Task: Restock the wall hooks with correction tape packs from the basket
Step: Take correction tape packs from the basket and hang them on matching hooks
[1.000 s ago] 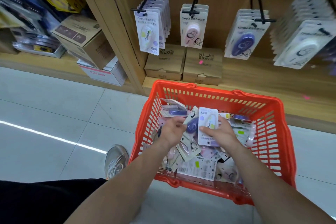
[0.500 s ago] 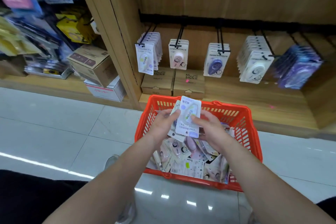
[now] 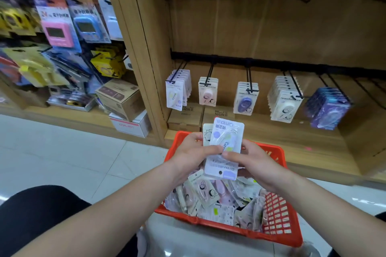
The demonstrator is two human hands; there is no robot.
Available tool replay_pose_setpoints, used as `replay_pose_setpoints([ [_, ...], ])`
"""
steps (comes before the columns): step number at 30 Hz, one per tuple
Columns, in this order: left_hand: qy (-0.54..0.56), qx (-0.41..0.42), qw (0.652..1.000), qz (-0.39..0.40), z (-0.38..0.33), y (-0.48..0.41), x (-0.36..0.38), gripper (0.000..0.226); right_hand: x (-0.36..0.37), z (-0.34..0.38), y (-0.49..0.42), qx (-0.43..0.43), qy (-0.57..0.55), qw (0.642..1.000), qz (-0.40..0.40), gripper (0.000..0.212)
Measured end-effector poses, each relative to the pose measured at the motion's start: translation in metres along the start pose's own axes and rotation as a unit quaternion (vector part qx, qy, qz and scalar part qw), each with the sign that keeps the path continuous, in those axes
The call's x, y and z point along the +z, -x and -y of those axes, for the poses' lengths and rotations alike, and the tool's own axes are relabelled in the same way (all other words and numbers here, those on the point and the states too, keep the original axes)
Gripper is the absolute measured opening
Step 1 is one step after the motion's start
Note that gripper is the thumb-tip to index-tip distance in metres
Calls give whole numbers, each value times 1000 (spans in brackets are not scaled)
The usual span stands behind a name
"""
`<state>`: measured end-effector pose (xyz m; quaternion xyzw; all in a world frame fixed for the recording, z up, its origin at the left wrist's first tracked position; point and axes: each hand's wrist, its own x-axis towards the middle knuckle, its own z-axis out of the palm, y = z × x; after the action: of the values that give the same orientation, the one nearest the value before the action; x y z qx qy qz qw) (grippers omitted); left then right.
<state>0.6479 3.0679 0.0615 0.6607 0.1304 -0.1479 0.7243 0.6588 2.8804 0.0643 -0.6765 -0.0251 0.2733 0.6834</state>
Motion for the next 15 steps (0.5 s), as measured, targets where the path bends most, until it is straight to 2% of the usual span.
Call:
replay_pose_setpoints([
  [3,-3,15,1000,-3,0,-4,-5,64,-1,-1,-4,2,12,1000,12,36],
  [6,-15,28,1000,-3,0,-9,-14,63,-3,-1,-12,14,20,1000,20,35],
  [9,-25,24,999,-37,0,-14,-21,66,-5,-1,-20,10,9,999,-34,39],
  [12,-67,13,998,-13,3,-16,-24,74,-8,-3,-26,-26,-53,993,-106,50],
  [14,-93,12,995,21,5,-14,-22,55,-8,-4,-29,-38,-81,987,-133,56],
  [15,-94,5,995,26,4,-13,-21,42,-7,-4,-29,-40,-85,986,-135,52],
])
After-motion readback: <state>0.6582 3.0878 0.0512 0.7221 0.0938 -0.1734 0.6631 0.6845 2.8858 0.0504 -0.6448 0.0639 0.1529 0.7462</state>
